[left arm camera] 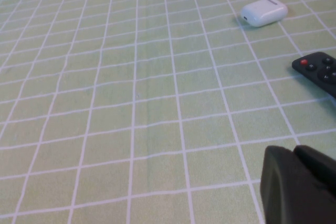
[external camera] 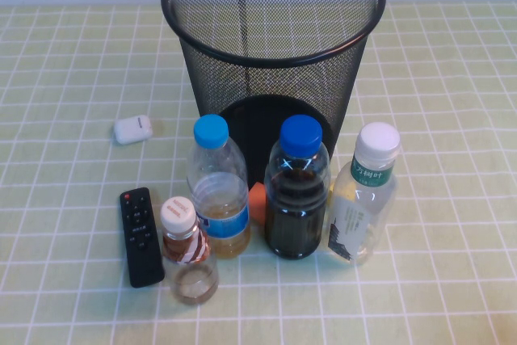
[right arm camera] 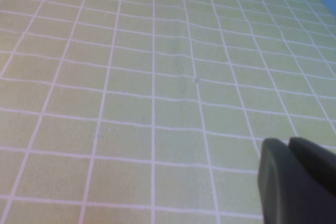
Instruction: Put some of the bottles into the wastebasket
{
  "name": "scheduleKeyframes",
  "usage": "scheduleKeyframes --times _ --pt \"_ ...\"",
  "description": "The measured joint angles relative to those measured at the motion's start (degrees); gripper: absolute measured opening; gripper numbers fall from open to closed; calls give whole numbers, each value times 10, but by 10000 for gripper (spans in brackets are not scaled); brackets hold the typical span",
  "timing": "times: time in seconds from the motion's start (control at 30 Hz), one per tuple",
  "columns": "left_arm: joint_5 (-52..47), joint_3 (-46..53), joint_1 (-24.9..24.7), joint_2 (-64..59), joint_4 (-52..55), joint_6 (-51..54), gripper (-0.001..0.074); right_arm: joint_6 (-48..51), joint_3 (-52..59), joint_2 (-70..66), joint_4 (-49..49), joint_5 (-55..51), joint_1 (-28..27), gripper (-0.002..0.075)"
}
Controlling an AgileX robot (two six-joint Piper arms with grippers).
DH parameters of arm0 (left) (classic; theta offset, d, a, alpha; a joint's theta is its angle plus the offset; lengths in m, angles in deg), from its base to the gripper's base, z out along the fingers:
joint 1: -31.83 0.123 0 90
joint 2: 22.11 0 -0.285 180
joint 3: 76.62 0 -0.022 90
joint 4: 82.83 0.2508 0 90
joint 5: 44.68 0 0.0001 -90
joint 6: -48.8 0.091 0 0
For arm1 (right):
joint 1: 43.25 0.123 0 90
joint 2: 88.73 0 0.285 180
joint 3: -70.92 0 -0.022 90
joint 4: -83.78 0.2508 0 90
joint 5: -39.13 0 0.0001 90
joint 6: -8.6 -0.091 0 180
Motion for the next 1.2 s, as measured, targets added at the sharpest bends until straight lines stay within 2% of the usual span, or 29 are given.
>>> scheduleKeyframes --times 0.77,1.07,1.2 --pt "0 0 0 0 0 0 -4 0 0 0 0 0 0 -7" --pt "-5 0 0 0 124 0 -4 0 0 0 0 0 0 -7" --pt "-5 0 0 0 146 0 -4 0 0 0 0 0 0 -7"
